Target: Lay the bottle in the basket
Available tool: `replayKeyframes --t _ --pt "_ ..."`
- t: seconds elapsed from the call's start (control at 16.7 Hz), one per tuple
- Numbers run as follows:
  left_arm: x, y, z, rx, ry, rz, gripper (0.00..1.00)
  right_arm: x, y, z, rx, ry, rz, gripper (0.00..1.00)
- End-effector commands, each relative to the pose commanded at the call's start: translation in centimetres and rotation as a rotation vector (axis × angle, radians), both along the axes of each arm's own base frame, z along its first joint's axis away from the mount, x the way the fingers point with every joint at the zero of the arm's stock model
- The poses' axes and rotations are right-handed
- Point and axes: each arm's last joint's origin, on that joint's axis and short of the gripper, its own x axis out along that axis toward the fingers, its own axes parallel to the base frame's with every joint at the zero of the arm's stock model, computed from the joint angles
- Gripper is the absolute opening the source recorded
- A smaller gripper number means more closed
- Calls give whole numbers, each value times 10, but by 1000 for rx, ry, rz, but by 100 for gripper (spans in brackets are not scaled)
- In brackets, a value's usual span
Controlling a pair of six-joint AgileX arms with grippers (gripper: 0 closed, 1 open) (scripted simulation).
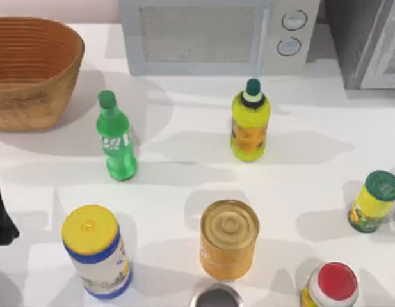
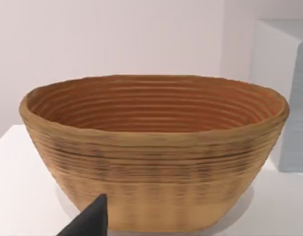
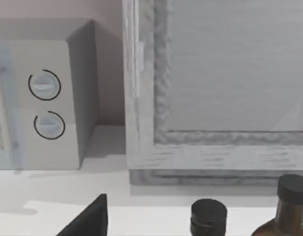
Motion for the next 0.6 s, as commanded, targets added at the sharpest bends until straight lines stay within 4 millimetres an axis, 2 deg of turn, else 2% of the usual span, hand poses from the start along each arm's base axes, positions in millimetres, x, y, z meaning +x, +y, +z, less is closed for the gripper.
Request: replayKeyframes --t 0.36,0.6 --pt "5 -2 8 12 12 -60 100 0 0 0 0 0 0 100" --pt "24 -6 19 35 70 -171 100 0 0 0 0 0 0 100"
